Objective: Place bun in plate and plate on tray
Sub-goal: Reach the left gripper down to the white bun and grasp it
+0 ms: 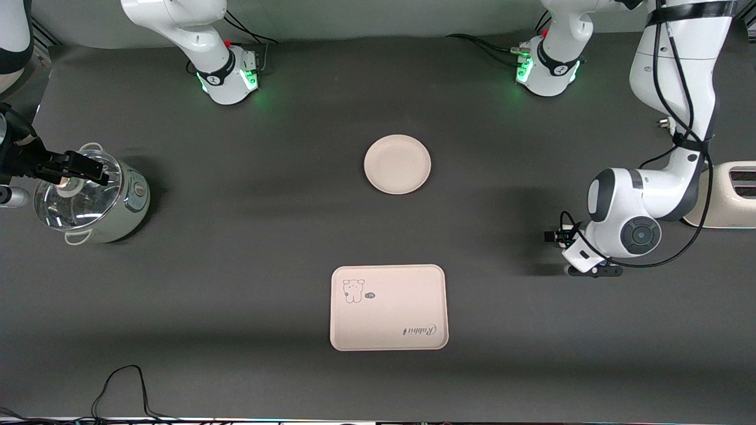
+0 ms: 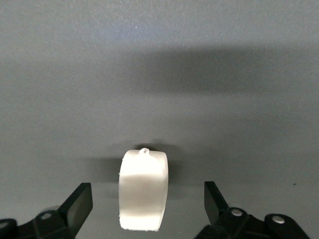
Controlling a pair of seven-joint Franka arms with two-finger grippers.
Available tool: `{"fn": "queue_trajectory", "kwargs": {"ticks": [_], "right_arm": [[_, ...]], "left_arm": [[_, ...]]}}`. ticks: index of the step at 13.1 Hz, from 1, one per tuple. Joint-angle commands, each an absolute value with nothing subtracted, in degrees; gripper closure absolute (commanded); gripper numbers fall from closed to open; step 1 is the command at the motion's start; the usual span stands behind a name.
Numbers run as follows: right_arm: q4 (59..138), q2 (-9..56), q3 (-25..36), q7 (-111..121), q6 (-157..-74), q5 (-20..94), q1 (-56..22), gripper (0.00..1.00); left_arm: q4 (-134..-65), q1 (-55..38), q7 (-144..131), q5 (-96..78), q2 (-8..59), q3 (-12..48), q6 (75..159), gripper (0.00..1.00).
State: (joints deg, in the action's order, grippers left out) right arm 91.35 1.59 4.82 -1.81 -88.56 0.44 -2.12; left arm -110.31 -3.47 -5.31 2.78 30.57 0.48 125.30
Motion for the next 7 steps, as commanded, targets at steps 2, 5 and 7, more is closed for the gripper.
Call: {"fn": "queue_trajectory", "kwargs": {"ticks": [2, 5, 7], "right_arm": [[91.93, 0.79, 5.36, -0.70, -88.86, -0.70, -2.90, 0.00], [91.93, 0.79, 5.36, -0.70, -88.95, -0.62, -2.90, 0.00], [91.93, 0.88, 5.36, -0.70, -88.95, -0.62, -2.90, 0.00]], "left_arm": [[-112.32, -3.96, -6.94, 3.25, 29.27, 0.18, 126.91, 0.20], [-112.59, -3.96, -6.94, 3.25, 29.27, 0.18, 127.18, 0.41], [-112.41, -3.87, -6.86, 3.25, 29.27, 0.18, 127.18, 0.50]]}}
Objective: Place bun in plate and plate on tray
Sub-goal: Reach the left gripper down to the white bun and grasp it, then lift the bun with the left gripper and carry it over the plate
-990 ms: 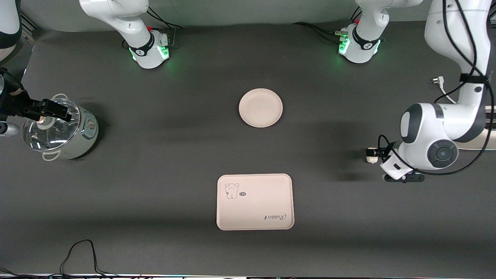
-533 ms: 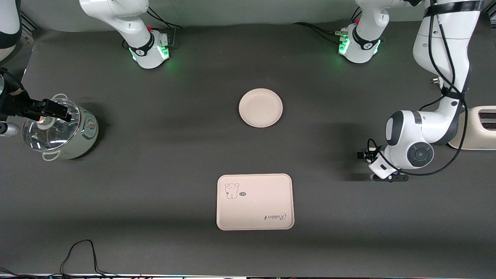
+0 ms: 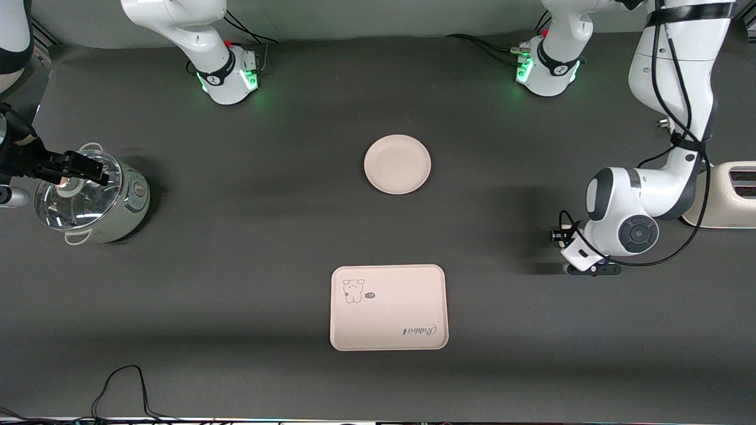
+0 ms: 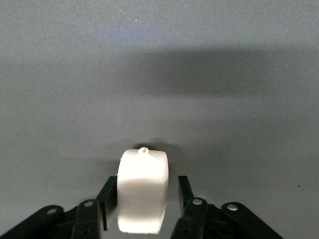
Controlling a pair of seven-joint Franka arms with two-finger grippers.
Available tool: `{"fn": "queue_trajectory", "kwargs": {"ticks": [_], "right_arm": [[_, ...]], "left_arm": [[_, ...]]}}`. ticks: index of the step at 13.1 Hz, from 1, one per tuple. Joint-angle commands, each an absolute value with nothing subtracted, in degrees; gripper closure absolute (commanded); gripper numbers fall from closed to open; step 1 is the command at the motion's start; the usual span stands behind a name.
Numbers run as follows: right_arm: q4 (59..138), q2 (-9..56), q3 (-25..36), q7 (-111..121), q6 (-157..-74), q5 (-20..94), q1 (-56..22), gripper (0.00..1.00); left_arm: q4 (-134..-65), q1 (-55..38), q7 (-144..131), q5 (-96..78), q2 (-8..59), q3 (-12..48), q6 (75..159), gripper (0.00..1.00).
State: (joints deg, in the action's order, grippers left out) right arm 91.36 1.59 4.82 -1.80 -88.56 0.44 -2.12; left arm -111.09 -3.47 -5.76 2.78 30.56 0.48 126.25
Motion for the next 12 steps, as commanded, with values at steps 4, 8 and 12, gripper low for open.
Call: {"fn": "queue_trajectory", "kwargs": {"ticks": [4, 8, 12], "right_arm": [[92.02, 0.88, 5.36, -0.70, -89.03, -0.62, -2.90, 0.00], [92.02, 0.88, 5.36, -0.70, -89.03, -0.62, -2.90, 0.00], [92.11, 0.79, 5.36, -0.70, -89.03, -0.62, -2.90, 0.00]], "left_arm": [[-112.06, -3.78, -6.85, 3.34, 25.77, 0.09, 125.43, 0.67], [-106.20, -3.43, -6.68, 3.34, 10.94, 0.09, 105.10, 0.65], [-96.61, -3.51, -6.51, 3.34, 1.69, 0.09, 87.66, 0.63]]}}
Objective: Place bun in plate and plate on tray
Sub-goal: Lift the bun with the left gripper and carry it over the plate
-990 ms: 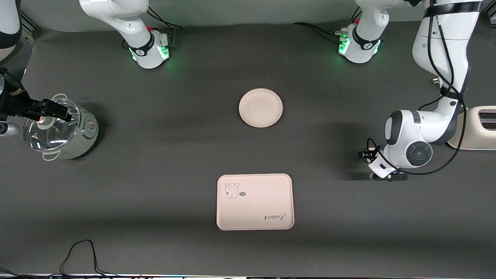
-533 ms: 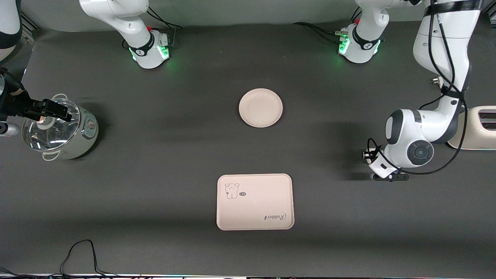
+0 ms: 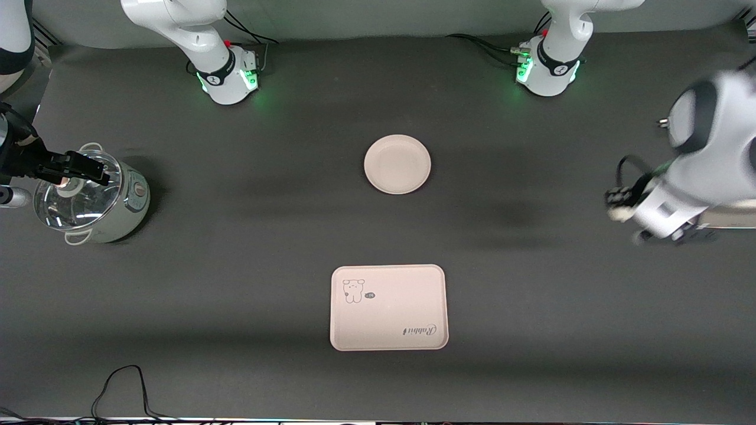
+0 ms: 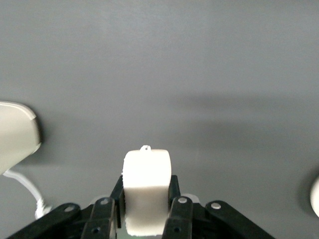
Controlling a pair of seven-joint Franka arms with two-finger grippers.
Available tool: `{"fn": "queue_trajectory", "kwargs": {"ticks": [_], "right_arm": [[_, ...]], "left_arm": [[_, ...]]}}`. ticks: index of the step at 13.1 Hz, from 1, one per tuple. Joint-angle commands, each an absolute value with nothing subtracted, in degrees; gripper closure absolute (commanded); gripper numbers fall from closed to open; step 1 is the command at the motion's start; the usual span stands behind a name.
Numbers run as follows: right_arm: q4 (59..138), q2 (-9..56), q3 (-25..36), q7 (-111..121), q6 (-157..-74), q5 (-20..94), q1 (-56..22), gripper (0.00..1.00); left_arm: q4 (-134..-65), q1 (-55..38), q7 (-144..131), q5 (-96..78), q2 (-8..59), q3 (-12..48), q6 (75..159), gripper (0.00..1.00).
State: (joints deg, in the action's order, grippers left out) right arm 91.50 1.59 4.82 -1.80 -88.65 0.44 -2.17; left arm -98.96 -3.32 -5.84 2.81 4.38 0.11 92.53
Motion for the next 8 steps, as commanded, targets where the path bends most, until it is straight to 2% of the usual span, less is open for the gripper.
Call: {"fn": "queue_trajectory", "kwargs": {"ticks": [1, 4, 8], "right_arm": [[92.11, 0.79, 5.36, -0.70, -88.95, -0.62, -2.90, 0.00], [92.11, 0.70, 5.36, -0.70, -88.86, -0.62, -2.90, 0.00], [92.11, 0.70, 5.36, -0.62, -88.95, -0.62, -2.90, 0.00]], "left_arm": [[-95.37, -3.60, -6.16, 3.25, 0.63, 0.17, 85.63, 0.63], [-92.29, -5.18, -10.60, 1.68, 0.26, 2.79, 82.97, 0.63], [-91.41, -6.68, -31.50, -2.26, 2.89, 17.37, 84.81, 0.63]]}}
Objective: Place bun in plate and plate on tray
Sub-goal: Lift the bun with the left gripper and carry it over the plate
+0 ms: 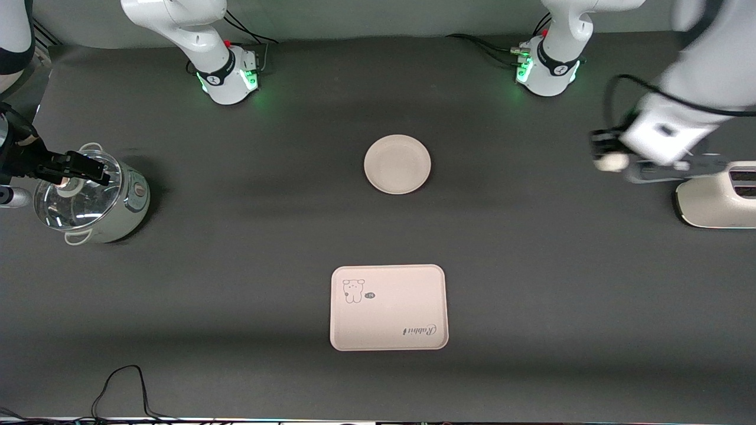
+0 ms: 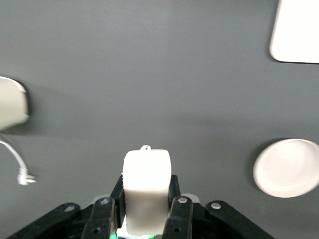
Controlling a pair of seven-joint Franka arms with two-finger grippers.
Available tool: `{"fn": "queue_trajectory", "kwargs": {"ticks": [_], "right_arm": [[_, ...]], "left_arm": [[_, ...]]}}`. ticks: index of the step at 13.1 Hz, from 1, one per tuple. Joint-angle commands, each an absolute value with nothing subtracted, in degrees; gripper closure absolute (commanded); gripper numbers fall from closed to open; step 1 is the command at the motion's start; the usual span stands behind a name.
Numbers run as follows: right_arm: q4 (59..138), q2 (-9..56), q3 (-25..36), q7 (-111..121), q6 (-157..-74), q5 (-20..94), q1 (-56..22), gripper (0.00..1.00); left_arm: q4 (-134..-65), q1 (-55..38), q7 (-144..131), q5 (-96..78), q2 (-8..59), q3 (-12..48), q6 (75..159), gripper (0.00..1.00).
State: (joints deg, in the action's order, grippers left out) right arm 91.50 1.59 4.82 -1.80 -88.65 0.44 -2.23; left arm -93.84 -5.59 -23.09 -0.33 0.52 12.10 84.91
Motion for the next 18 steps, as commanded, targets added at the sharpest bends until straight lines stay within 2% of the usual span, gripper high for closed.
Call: {"fn": "queue_trajectory", "kwargs": {"ticks": [1, 2, 4, 7, 10, 14, 18], "right_arm": [[92.20, 0.70, 5.36, -0.70, -88.95, -0.62, -2.90, 0.00], [92.20, 0.70, 5.36, -0.70, -88.95, -0.62, -2.90, 0.00], [92.20, 0.79, 5.36, -0.62, -88.95, -0.62, -2.90, 0.00], [92.55, 0.70, 5.36, -0.62, -88.95, -0.62, -2.90, 0.00], [92.81, 0.79, 5.36, -0.62, -89.03, -0.62, -2.90, 0.00], [92.90, 0.79, 5.36, -0.70, -89.03, -0.62, -2.90, 0.00], [93.25, 0.79, 5.27, -0.70, -89.21, -0.62, -3.16, 0.00]], "left_arm": [[-91.23, -7.11, -36.86, -2.63, 4.21, 20.45, 85.95, 0.63], [-91.23, -8.25, -41.53, -2.46, 5.78, 23.70, 88.05, 0.63], [-91.75, -11.84, -49.00, -2.37, 9.12, 25.75, 91.65, 0.63], [-94.47, -20.19, -59.65, -1.85, 13.87, 25.75, 99.20, 0.62], [-101.58, -25.74, -66.08, 0.88, 17.65, 25.75, 111.14, 0.61], [-108.79, -27.68, -68.89, 2.80, 22.49, 25.66, 123.02, 0.62], [-110.65, -29.87, -75.04, 5.54, 28.37, 25.58, 130.14, 0.62]]}}
